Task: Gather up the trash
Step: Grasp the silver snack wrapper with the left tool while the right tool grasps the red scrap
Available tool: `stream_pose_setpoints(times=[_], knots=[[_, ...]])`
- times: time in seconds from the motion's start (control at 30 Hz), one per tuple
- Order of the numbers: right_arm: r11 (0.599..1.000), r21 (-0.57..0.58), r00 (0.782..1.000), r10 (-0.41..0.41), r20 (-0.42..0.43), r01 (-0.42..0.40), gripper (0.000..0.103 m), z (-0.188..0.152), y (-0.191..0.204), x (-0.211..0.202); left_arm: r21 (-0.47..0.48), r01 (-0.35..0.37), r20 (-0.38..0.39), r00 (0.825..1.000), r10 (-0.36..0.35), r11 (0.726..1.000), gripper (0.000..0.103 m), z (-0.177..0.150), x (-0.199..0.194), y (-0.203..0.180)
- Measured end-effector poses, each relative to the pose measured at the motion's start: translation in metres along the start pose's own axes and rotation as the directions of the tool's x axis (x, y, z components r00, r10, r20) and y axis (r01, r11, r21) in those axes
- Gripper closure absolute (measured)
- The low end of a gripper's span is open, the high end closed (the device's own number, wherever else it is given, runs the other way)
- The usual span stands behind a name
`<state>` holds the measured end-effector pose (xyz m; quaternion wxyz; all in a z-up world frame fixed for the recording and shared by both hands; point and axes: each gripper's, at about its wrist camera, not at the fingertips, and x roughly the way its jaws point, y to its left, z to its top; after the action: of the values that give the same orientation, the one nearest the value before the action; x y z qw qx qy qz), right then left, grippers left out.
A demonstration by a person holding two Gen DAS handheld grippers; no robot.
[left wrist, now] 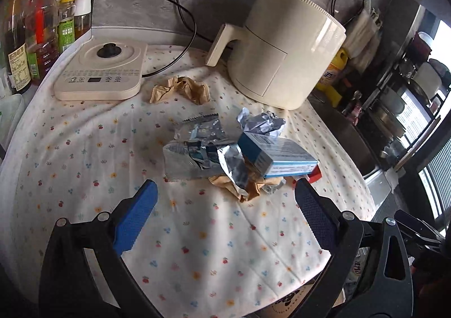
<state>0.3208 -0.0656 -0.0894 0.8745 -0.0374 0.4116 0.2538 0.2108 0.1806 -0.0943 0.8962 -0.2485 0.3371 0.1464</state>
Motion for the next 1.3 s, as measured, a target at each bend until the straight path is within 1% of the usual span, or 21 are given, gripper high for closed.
stream_pose_setpoints(times=[0.23, 0.4, 0.43, 0.5, 0.57, 0.6, 0.63, 0.7, 0.73, 0.77, 0.8, 0.87, 0.9, 0.97, 1.03, 1.13, 1.17, 1.2, 1.23, 1.27, 1.3], knots=[[0.999, 0.032, 1.000, -0.018, 0.003, 0.018, 0.008, 0.014, 0.025, 0.029, 0.047, 0.008, -0.051, 0.999, -0.005, 0.999, 0.006, 0.030, 0.036, 0.025], [0.998, 0.052, 1.000, -0.028, 0.003, 0.028, 0.008, 0.021, 0.036, 0.050, 0.063, 0.026, -0.103, 0.994, -0.020, 0.998, 0.006, 0.043, 0.061, 0.038], [0.998, 0.046, 0.999, -0.037, 0.000, 0.037, 0.010, 0.022, 0.038, 0.055, 0.065, 0.033, -0.115, 0.993, -0.025, 0.997, 0.006, 0.044, 0.066, 0.039], [0.997, 0.037, 0.997, -0.063, -0.034, 0.064, 0.018, 0.025, 0.041, 0.069, 0.061, 0.057, -0.141, 0.989, -0.048, 0.996, 0.006, 0.047, 0.076, 0.043], [0.997, 0.044, 0.995, -0.066, -0.074, 0.069, 0.028, 0.027, 0.041, 0.082, 0.063, 0.080, -0.167, 0.983, -0.069, 0.995, 0.006, 0.048, 0.085, 0.045], [0.996, 0.048, 0.994, -0.065, -0.084, 0.070, 0.030, 0.029, 0.040, 0.087, 0.062, 0.093, -0.178, 0.981, -0.081, 0.994, 0.007, 0.048, 0.088, 0.046], [0.996, 0.050, 0.994, -0.068, -0.089, 0.073, 0.030, 0.030, 0.040, 0.092, 0.060, 0.109, -0.183, 0.978, -0.097, 0.992, 0.008, 0.049, 0.090, 0.047], [0.995, 0.048, 0.991, -0.080, -0.103, 0.085, 0.032, 0.032, 0.038, 0.102, 0.060, 0.132, -0.188, 0.975, -0.119, 0.989, 0.021, 0.050, 0.092, 0.048], [0.995, 0.049, 0.990, -0.082, -0.113, 0.088, 0.036, 0.033, 0.037, 0.107, 0.057, 0.139, -0.198, 0.972, -0.125, 0.989, 0.035, 0.050, 0.094, 0.050], [0.995, 0.051, 0.989, -0.081, -0.122, 0.088, 0.041, 0.035, 0.036, 0.111, 0.047, 0.145, -0.213, 0.968, -0.132, 0.988, 0.052, 0.050, 0.097, 0.051], [0.995, 0.052, 0.988, -0.080, -0.128, 0.087, 0.044, 0.036, 0.035, 0.115, 0.035, 0.150, -0.227, 0.964, -0.138, 0.988, 0.059, 0.050, 0.100, 0.053], [0.994, 0.053, 0.988, -0.083, -0.134, 0.091, 0.053, 0.039, 0.034, 0.119, 0.025, 0.156, -0.219, 0.965, -0.146, 0.988, 0.060, 0.051, 0.099, 0.055], [0.994, 0.055, 0.988, -0.082, -0.133, 0.090, 0.053, 0.040, 0.034, 0.120, 0.032, 0.160, -0.204, 0.967, -0.150, 0.987, 0.060, 0.051, 0.096, 0.055], [0.995, 0.051, 0.988, -0.083, -0.132, 0.091, 0.060, 0.041, 0.033, 0.123, 0.041, 0.168, -0.179, 0.971, -0.158, 0.985, 0.062, 0.053, 0.090, 0.056], [0.996, 0.049, 0.987, -0.071, -0.143, 0.078, 0.063, 0.041, 0.032, 0.127, 0.037, 0.165, -0.164, 0.974, -0.157, 0.986, 0.062, 0.054, 0.086, 0.058], [0.997, 0.055, 0.990, -0.049, -0.136, 0.057, 0.064, 0.042, 0.029, 0.133, 0.035, 0.152, -0.143, 0.979, -0.146, 0.988, 0.063, 0.057, 0.079, 0.060], [0.998, 0.053, 0.991, -0.039, -0.130, 0.047, 0.067, 0.042, 0.028, 0.135, 0.037, 0.148, -0.135, 0.981, -0.142, 0.988, 0.063, 0.058, 0.076, 0.061], [0.998, 0.047, 0.992, -0.023, -0.125, 0.029, 0.072, 0.042, 0.028, 0.138, 0.038, 0.145, -0.129, 0.982, -0.139, 0.989, 0.063, 0.058, 0.074, 0.061], [0.999, 0.040, 0.992, -0.019, -0.121, 0.024, 0.080, 0.042, 0.028, 0.138, 0.039, 0.142, -0.123, 0.983, -0.137, 0.989, 0.063, 0.059, 0.072, 0.061], [0.999, 0.037, 0.993, -0.021, -0.112, 0.026, 0.080, 0.043, 0.027, 0.137, 0.040, 0.139, -0.118, 0.984, -0.133, 0.990, 0.063, 0.059, 0.069, 0.061], [0.999, 0.042, 0.995, -0.015, -0.103, 0.019, 0.084, 0.044, 0.026, 0.135, 0.041, 0.135, -0.112, 0.985, -0.129, 0.990, 0.063, 0.060, 0.067, 0.060]])
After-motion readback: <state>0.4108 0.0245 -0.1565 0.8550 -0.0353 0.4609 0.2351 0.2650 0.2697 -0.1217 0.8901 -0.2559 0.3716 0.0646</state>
